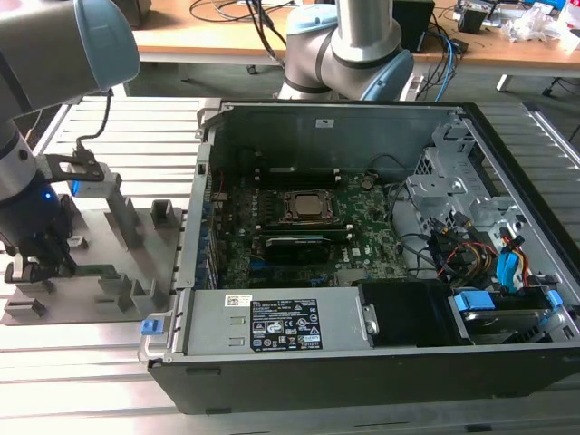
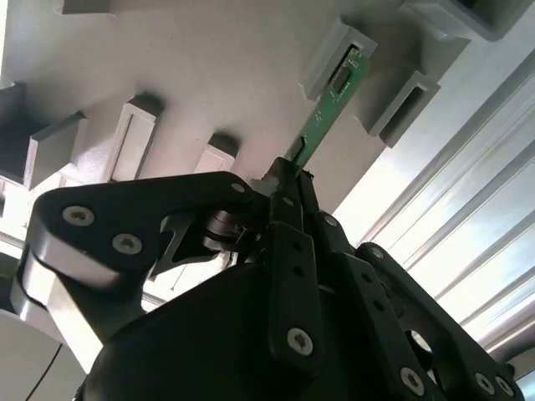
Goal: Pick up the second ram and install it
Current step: 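Pick up the second ram and move it above second insertion slot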
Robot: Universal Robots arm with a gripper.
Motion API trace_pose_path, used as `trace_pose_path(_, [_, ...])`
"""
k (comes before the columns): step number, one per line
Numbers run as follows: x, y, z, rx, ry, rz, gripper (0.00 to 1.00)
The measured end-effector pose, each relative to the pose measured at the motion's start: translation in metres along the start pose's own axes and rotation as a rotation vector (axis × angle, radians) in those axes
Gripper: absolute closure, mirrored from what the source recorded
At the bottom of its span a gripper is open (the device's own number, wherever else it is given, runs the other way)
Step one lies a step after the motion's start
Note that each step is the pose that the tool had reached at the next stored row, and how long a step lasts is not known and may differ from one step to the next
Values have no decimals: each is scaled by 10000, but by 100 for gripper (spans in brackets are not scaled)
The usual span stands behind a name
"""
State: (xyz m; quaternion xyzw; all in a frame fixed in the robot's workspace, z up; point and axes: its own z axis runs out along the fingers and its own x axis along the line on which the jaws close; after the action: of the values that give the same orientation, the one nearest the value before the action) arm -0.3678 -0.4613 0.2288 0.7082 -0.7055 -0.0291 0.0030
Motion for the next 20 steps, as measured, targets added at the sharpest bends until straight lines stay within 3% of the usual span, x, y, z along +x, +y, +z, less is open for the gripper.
trace_pose_path(12, [-13,15,-343,0,0,-1,86])
trace_pose_path(20, [-19,23,-514,0,0,-1,86])
